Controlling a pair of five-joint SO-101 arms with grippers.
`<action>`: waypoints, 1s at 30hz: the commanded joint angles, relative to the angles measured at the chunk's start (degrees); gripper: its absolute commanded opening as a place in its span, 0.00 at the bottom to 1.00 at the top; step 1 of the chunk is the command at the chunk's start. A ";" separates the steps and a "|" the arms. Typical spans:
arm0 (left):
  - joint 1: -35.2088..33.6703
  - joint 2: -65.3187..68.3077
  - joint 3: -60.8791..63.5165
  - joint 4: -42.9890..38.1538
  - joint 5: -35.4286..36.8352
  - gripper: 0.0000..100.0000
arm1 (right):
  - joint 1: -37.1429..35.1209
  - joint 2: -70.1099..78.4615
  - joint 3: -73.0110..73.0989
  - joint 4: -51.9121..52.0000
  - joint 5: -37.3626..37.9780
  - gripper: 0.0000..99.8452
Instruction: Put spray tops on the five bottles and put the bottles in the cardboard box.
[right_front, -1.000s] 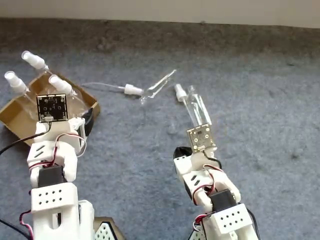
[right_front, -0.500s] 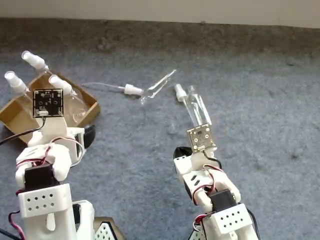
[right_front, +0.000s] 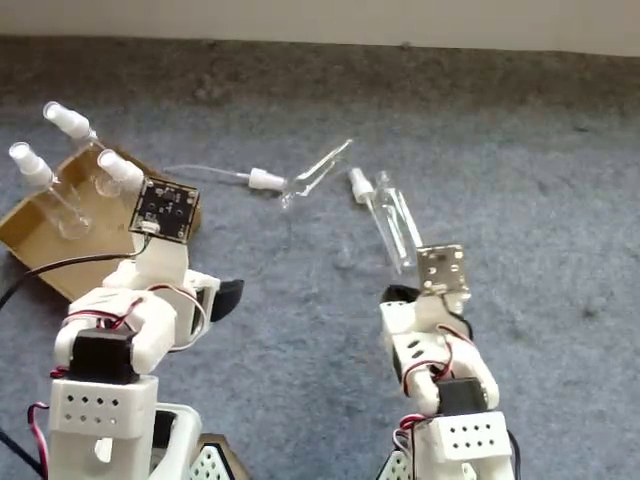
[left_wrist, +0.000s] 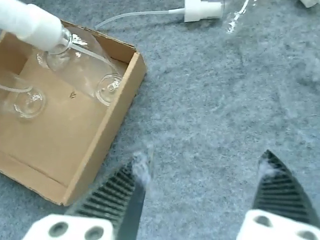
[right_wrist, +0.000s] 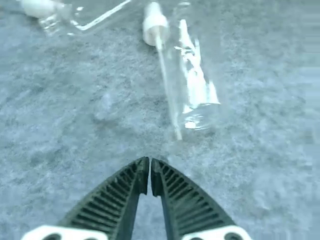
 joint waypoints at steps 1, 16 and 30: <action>4.79 -0.31 -3.91 -0.18 4.92 0.29 | 5.67 -0.57 -1.19 -3.21 -0.09 0.01; 12.35 33.01 -28.70 0.26 8.26 0.29 | 14.11 -0.57 3.91 -23.16 -5.36 0.01; 22.90 58.59 -51.56 -0.09 17.32 0.29 | 13.85 -0.57 6.02 -23.34 -5.63 0.01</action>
